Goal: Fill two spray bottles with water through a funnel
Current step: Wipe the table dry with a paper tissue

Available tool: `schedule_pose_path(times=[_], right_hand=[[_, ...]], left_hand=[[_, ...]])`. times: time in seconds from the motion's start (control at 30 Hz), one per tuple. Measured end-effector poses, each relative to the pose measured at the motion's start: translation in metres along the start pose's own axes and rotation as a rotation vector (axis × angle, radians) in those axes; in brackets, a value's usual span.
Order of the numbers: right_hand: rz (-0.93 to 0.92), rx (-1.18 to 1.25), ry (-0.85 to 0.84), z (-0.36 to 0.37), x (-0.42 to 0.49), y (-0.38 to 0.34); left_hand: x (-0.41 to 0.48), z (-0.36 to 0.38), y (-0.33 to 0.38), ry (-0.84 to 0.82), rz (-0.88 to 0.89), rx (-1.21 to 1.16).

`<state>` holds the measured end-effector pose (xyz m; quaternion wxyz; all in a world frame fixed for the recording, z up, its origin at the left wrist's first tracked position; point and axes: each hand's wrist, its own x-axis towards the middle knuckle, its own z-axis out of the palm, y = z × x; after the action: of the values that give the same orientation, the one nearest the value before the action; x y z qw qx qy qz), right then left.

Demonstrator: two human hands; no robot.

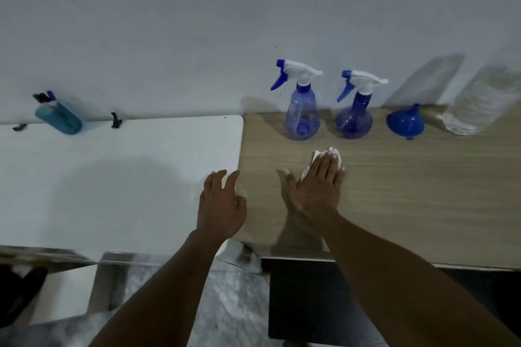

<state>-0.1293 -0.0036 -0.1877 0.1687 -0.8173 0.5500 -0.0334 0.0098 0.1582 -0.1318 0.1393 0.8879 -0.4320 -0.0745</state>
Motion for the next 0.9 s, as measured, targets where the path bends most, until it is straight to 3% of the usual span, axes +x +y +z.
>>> schedule_pose_path(times=[0.17, 0.37, 0.6, 0.9], right_hand=[[0.007, 0.035, 0.081, -0.014, 0.008, 0.018], [-0.082, -0.036, -0.042, 0.001, -0.001, -0.013], [-0.409, -0.092, -0.156, 0.022, -0.048, -0.063], [-0.787, -0.238, -0.134, 0.015, -0.075, -0.015]], left_hand=[[0.003, -0.002, -0.019, 0.023, -0.008, -0.069], [-0.003, -0.004, -0.023, 0.031, 0.03, -0.082], [-0.016, -0.009, -0.04, 0.04, -0.028, -0.045], [-0.032, -0.003, -0.024, 0.047, -0.067, -0.044]])
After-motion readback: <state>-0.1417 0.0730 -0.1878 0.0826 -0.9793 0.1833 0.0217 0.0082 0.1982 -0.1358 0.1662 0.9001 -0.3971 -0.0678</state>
